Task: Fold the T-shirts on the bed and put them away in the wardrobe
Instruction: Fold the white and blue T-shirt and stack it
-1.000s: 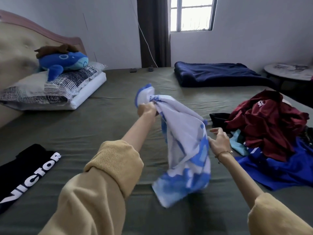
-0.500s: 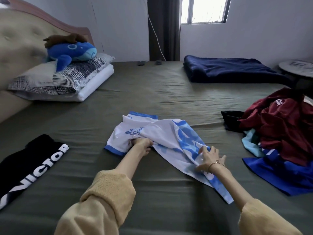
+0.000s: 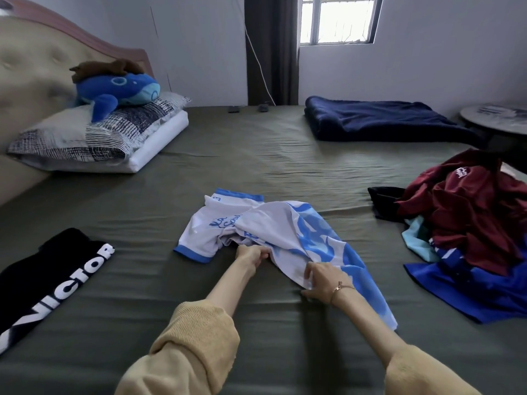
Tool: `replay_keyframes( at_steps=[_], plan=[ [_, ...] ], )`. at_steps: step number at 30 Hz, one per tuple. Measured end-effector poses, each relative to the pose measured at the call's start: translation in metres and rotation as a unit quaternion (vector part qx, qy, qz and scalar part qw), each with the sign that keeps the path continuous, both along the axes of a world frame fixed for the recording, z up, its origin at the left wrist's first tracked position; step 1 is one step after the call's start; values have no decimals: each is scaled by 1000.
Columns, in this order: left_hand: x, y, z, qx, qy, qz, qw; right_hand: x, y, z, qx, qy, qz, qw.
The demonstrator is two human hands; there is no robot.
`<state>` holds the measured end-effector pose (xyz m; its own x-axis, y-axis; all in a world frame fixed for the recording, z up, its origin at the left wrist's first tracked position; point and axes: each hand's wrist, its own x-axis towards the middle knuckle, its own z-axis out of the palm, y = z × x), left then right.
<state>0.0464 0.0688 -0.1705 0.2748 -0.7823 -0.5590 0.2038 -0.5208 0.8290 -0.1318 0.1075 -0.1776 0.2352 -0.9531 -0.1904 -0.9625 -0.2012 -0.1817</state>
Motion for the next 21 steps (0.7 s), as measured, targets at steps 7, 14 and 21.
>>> replay_keyframes(
  at_steps=[7, 14, 21],
  plan=[
    [-8, 11, -4, -11, -81, -7, 997, -1, 5, 0, -90, 33, -45, 994],
    [-16, 30, 14, -179, -446, -202, 853, -16, 6, 32, -185, -182, -60, 964],
    [-28, 37, 30, -199, -634, -272, 696, -17, 23, 56, -270, -239, -102, 927]
  ],
)
